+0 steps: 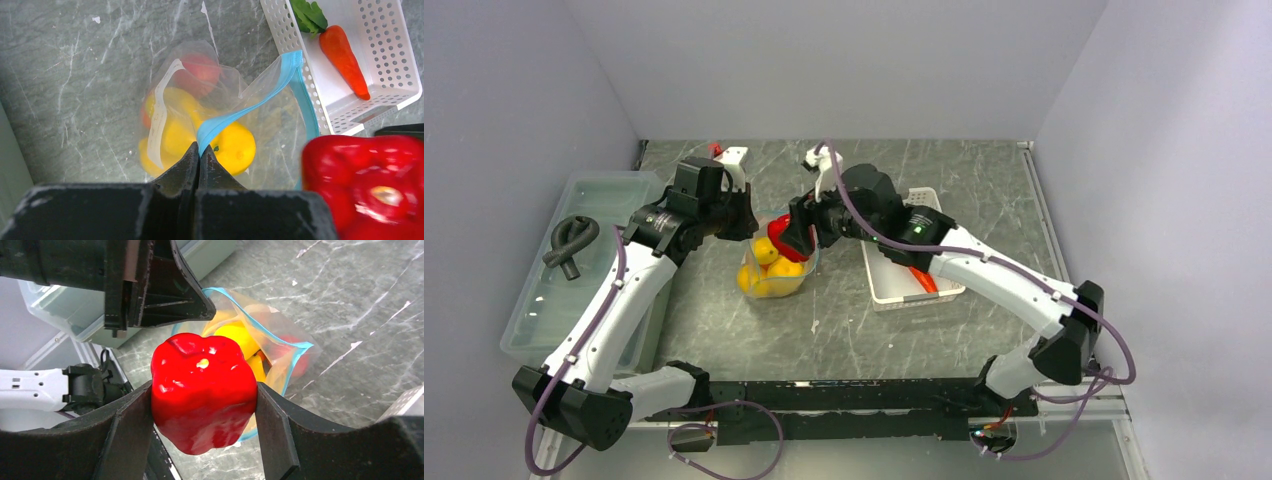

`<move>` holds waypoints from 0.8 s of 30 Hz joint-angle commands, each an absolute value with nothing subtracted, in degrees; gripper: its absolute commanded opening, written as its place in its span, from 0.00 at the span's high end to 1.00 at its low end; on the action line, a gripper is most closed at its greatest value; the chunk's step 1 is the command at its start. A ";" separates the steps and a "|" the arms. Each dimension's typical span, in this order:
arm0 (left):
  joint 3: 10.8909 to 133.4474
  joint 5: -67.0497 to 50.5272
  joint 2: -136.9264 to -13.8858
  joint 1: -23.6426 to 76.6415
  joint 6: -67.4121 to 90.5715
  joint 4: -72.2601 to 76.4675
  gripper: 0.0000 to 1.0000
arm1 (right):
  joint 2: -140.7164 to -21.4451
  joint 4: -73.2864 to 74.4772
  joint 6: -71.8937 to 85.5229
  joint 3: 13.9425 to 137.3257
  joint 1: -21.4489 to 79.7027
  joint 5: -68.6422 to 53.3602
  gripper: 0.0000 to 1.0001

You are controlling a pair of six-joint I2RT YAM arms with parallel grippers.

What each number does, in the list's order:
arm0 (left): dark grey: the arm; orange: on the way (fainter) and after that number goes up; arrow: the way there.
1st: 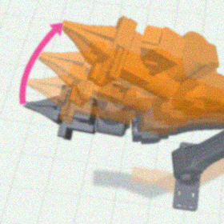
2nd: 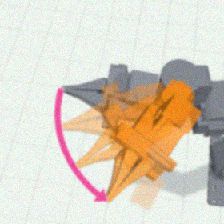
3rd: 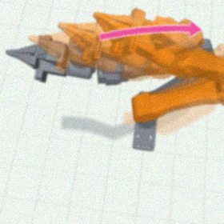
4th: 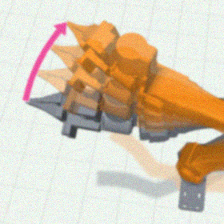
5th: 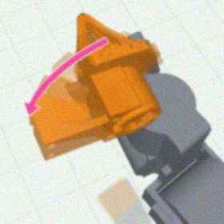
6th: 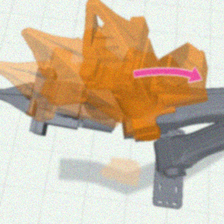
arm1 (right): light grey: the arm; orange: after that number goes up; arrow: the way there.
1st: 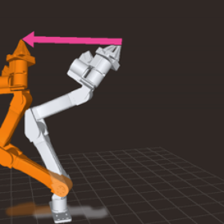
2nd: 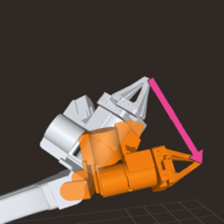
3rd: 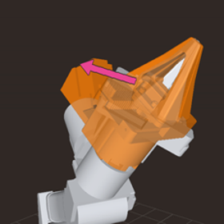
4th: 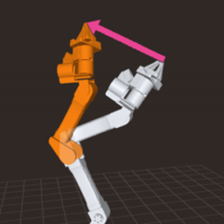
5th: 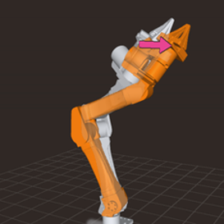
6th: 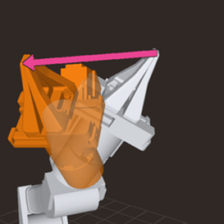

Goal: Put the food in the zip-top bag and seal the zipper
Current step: Place the fake vegetable in the zipper food storage bag.

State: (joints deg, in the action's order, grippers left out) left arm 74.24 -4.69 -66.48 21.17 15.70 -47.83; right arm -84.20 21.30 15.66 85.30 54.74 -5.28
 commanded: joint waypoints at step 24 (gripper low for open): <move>73.83 -6.15 -65.43 20.74 15.03 -45.43 1.00 | -107.19 31.68 15.77 97.32 55.81 10.64 0.55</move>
State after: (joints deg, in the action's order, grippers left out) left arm 73.71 -4.73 -66.48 21.06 15.70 -47.81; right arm -104.92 27.07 14.76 92.58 55.66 3.01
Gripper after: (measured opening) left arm 0.014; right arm 0.686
